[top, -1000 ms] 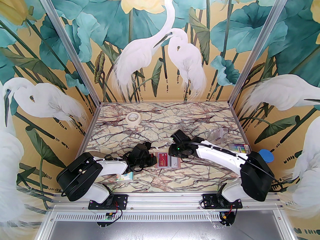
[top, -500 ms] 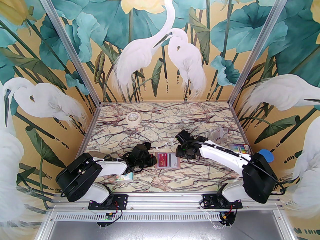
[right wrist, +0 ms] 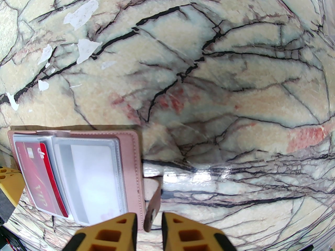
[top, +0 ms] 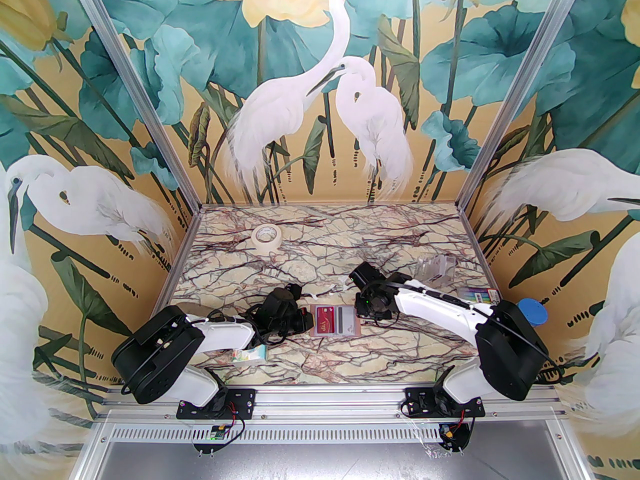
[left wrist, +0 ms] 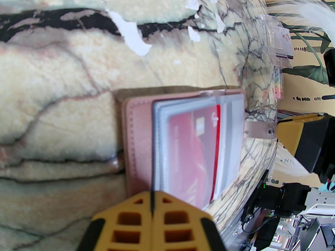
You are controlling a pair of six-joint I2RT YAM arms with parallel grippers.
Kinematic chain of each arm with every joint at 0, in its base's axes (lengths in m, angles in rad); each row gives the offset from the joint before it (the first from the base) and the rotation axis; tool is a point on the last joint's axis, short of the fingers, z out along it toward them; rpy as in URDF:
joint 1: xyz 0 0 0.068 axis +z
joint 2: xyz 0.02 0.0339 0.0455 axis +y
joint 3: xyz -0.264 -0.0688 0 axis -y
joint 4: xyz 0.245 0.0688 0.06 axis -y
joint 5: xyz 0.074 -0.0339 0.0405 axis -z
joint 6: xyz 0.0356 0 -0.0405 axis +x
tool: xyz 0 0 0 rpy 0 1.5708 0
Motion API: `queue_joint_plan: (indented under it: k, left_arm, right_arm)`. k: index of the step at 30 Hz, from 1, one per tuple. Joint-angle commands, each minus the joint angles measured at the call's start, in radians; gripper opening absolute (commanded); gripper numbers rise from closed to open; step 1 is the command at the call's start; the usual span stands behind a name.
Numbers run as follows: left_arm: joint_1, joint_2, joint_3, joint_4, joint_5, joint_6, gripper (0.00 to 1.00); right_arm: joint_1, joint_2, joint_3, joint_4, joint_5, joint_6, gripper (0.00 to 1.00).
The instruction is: Put the credit cards into the card holder
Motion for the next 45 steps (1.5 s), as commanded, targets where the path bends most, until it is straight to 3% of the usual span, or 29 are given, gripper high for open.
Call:
queue_joint_plan:
  k: [1, 21, 31, 45]
  left_arm:
    - [-0.005, 0.005, -0.021, -0.031, -0.030, -0.007, 0.00]
    - [-0.005, 0.012, -0.018, -0.030, -0.027, -0.006, 0.00]
    - [-0.004, 0.015, -0.015, -0.030, -0.025, -0.006, 0.00]
    - [-0.004, 0.023, -0.011, -0.030, -0.021, -0.004, 0.00]
  right_arm:
    - [-0.001, 0.012, -0.006, -0.017, 0.009, -0.007, 0.19]
    - [0.000, 0.026, 0.003, -0.024, -0.009, -0.023, 0.12]
    - [0.001, 0.009, 0.023, -0.054, -0.005, -0.035, 0.17]
    - [0.000, -0.004, 0.053, -0.071, -0.006, -0.044, 0.18]
